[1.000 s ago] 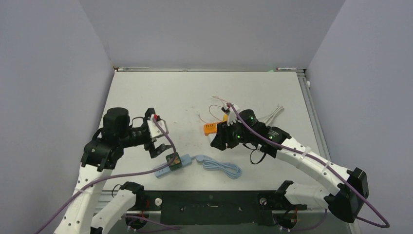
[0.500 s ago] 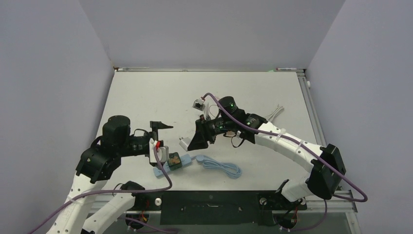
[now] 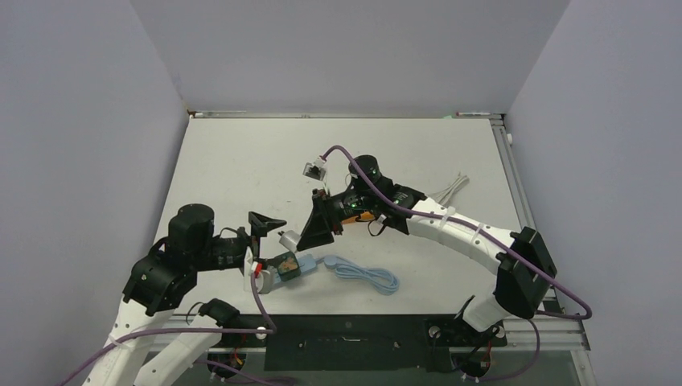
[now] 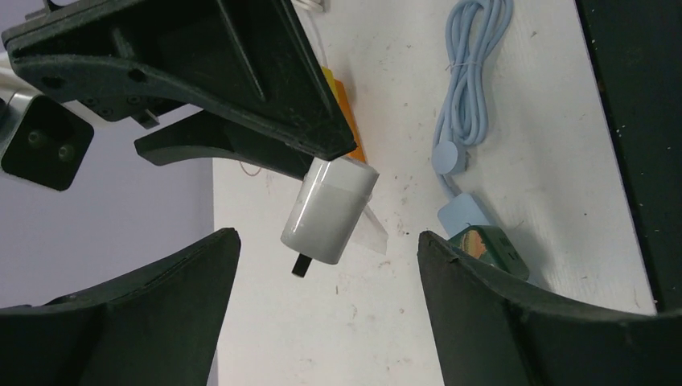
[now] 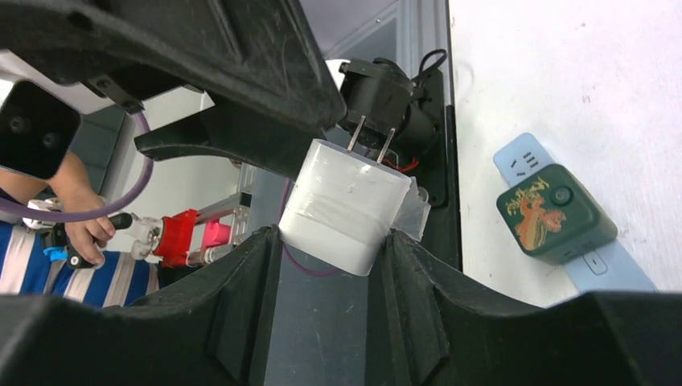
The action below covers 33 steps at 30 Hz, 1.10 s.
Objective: Insert the plug
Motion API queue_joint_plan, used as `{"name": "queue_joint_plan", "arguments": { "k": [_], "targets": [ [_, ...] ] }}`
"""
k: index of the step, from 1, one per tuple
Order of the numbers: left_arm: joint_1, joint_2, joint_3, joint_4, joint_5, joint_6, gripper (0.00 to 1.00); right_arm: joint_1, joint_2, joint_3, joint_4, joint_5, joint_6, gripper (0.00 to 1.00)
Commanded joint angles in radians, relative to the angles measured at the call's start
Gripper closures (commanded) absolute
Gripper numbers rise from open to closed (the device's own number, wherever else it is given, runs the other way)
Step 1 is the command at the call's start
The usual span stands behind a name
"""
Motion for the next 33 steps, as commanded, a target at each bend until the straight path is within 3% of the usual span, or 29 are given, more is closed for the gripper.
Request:
{"name": "queue_joint_plan", "arguments": {
  "k": [1,5,9,11,12,14,16,18,25,27,33],
  "targets": [
    [-0.009,0.004,0.01,0.001,0.014,0.08,0.25,0.021,0.028,0.071,0.143,-0.065,0.05,0.8],
    [-0.009,0.014,0.016,0.011,0.02,0.076,0.41,0.033,0.052,0.094,0.133,-0.07,0.05,0.8],
    [-0.009,0.018,0.011,0.018,0.0,0.075,0.82,0.036,0.061,0.109,0.121,-0.064,0.044,0.79],
    [-0.009,0.015,0.001,0.042,-0.017,0.039,0.94,0.035,0.058,0.111,0.117,-0.055,0.035,0.71],
    [-0.009,0.01,-0.007,0.076,-0.032,-0.016,1.0,0.033,0.056,0.121,0.088,-0.032,0.014,0.55],
    [-0.009,0.007,-0.019,0.171,-0.066,-0.189,1.0,0.013,0.05,0.168,-0.095,0.065,-0.123,0.21],
    [-0.009,0.011,-0.017,0.209,-0.093,-0.338,1.0,0.001,0.028,0.207,-0.226,0.169,-0.249,0.02],
    [-0.008,0.016,-0.009,0.228,-0.092,-0.483,1.0,-0.003,-0.024,0.183,-0.215,0.235,-0.308,0.1],
    [-0.005,0.003,-0.022,0.372,-0.023,-0.923,1.0,-0.003,-0.152,0.122,-0.147,0.248,-0.433,0.05],
    [-0.004,0.005,-0.022,0.414,0.016,-1.003,1.0,-0.002,-0.159,0.126,-0.144,0.224,-0.447,0.0],
    [-0.003,0.022,-0.007,0.482,0.083,-1.114,1.0,0.005,-0.169,0.126,-0.092,0.145,-0.421,0.13]
  ]
}}
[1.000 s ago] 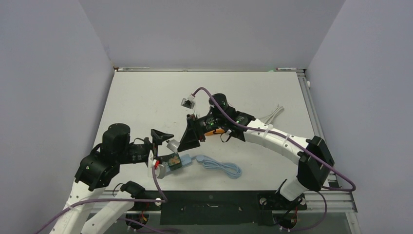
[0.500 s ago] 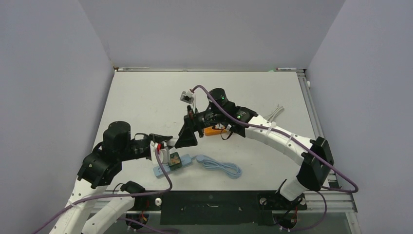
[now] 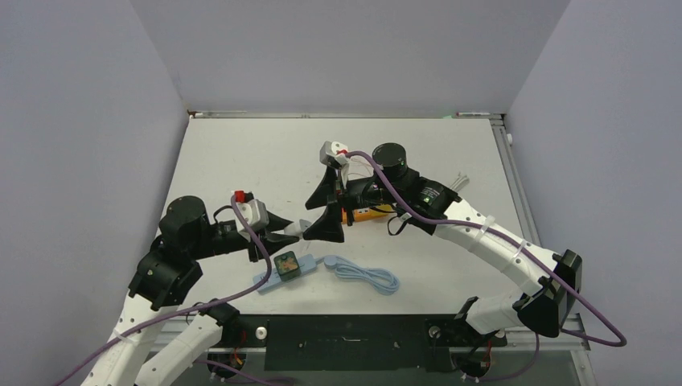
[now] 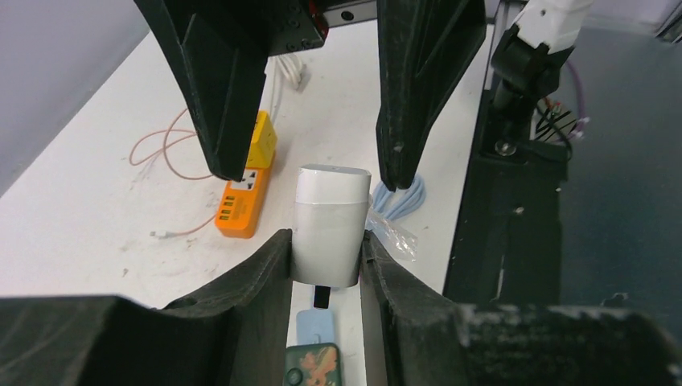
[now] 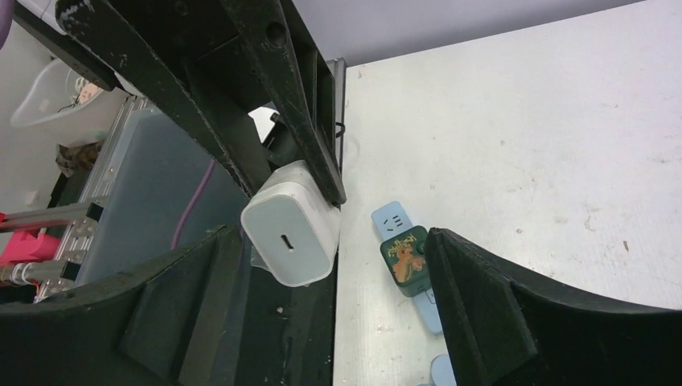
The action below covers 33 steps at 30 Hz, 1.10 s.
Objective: Insert the plug
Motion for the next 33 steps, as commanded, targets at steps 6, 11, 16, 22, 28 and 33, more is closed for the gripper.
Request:
{"name": "queue_joint_plan", "arguments": {
  "k": [6,11,16,22,28,33],
  "targets": [
    [0.002,0.022,0.025,0.122,0.11,-0.182,1.0,0.016,-0.029,0.004,0.097,-0.068,-0.019,0.54],
    [0.005,0.032,0.029,0.137,0.098,-0.193,1.0,0.028,-0.032,-0.001,0.092,-0.072,-0.01,0.75],
    [0.008,0.049,0.028,0.139,0.092,-0.182,1.0,0.032,-0.037,-0.022,0.087,-0.079,0.0,0.89],
    [0.01,0.101,0.052,-0.053,-0.011,-0.014,0.26,-0.008,-0.034,-0.024,-0.052,0.031,-0.08,0.95],
    [0.013,0.163,0.018,-0.287,-0.149,0.236,0.04,-0.145,-0.075,-0.082,-0.19,0.119,-0.138,0.95],
    [0.011,0.249,-0.064,-0.346,-0.27,0.355,0.04,-0.172,-0.126,-0.121,-0.254,0.189,-0.177,0.95]
  ]
}}
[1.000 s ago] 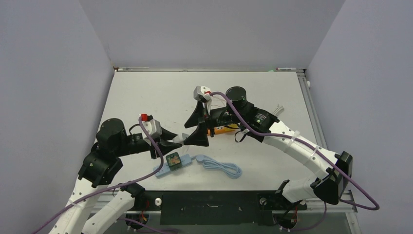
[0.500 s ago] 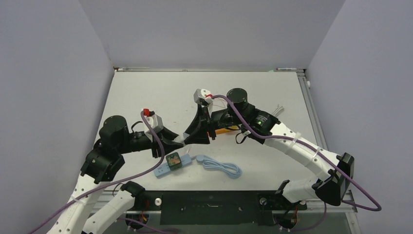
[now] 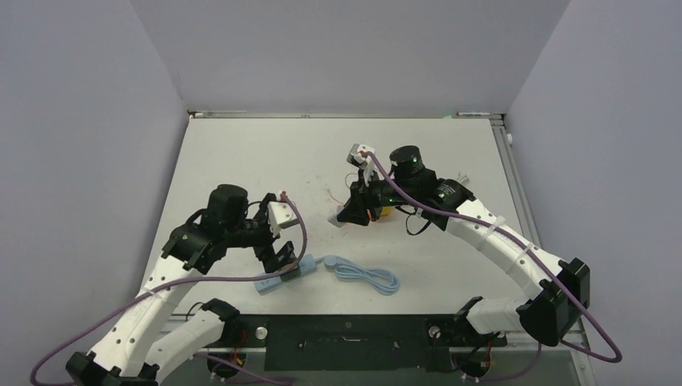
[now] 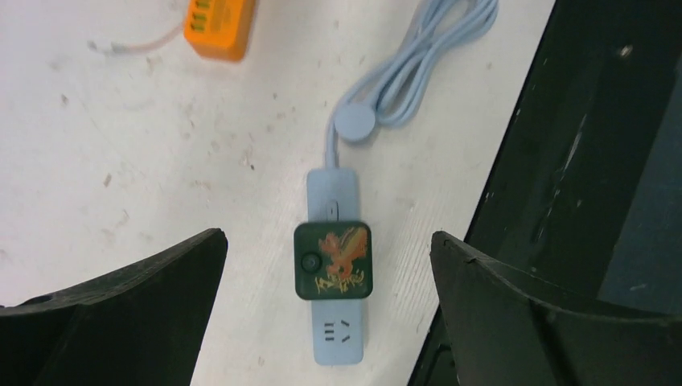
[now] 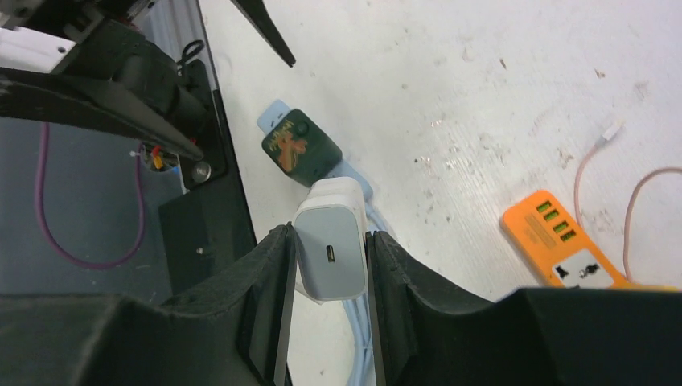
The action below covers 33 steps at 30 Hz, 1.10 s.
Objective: Insert the plug
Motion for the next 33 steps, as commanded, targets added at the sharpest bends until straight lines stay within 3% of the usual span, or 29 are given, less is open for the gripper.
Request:
{"name": "queue_joint_plan", "arguments": {
  "k": [1,12,19,23,24,29,33],
  "targets": [
    [0.003,0.075,-0.053,-0.103,-0.138,0.16,0.04,-0.006,-0.092,-0.017,-0.048,0.07,-0.061,0.95],
    [0.0,0.255,-0.057,-0.173,-0.196,0.301,0.02,-0.03,-0.146,-0.055,-0.038,0.058,-0.049,0.95],
    [-0.013,0.289,-0.061,-0.203,-0.152,0.31,0.04,-0.051,-0.138,-0.072,-0.022,0.033,-0.051,0.95],
    [-0.037,0.322,-0.079,-0.13,-0.199,0.276,0.01,-0.063,-0.14,-0.086,0.003,0.022,-0.033,0.95],
    [-0.048,0.332,-0.083,-0.115,-0.215,0.272,0.03,-0.065,-0.143,-0.089,0.007,0.021,-0.028,0.95],
    [-0.088,0.421,-0.063,-0.088,-0.228,0.24,0.36,-0.084,-0.172,-0.112,0.025,0.024,-0.012,0.95],
    [-0.122,0.489,-0.046,-0.058,-0.23,0.21,0.53,-0.104,-0.187,-0.126,0.031,0.024,-0.006,0.95]
  ]
}}
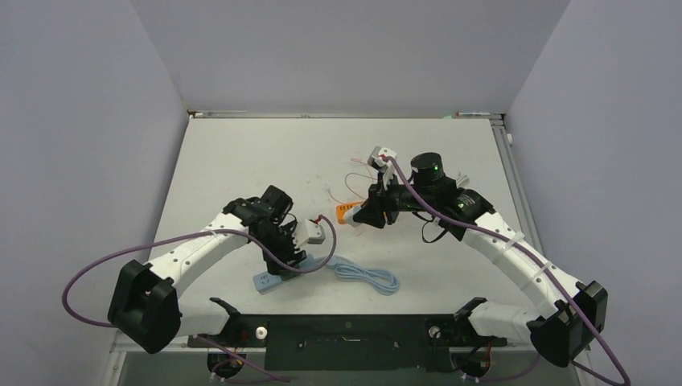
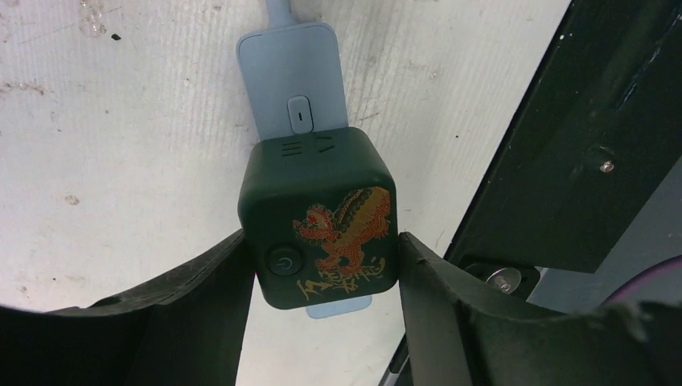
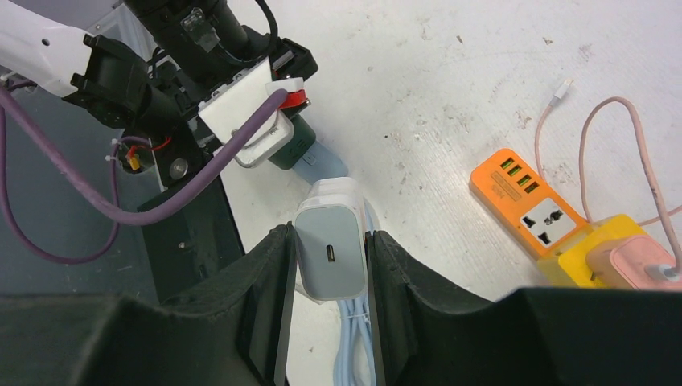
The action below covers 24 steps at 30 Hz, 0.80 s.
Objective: Insert the plug
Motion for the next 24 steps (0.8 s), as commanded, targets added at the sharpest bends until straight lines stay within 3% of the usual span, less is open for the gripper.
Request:
{"name": "queue_joint_plan", "arguments": {
  "k": [1,6,20,22,23,24],
  "targets": [
    [-0.04,0.063,0.031,0.095,-0.005,-0.033,0.56,-0.028,-0.052,-0.012,0.073,-0.02,0.011,0.95],
    [-0.086,0.114,0.055,0.154,-0.009,-0.052,0.67,-0.05,-0.06,-0.021,0.08,-0.022,0.014,0.95],
    [-0.188,0.242,0.192,0.297,0.038,-0.126,0.8,-0.096,-0.084,-0.015,0.048,-0.012,-0.001,0.95],
    [-0.189,0.217,0.193,0.325,0.064,-0.148,0.8,-0.097,-0.08,-0.008,0.041,-0.011,-0.001,0.95],
    [-0.189,0.204,0.196,0.34,0.08,-0.165,0.74,-0.096,-0.078,-0.001,0.039,-0.01,-0.004,0.95],
    [-0.19,0.2,0.207,0.347,0.09,-0.183,0.6,-0.096,-0.076,0.002,0.038,-0.008,-0.006,0.95]
  ]
}}
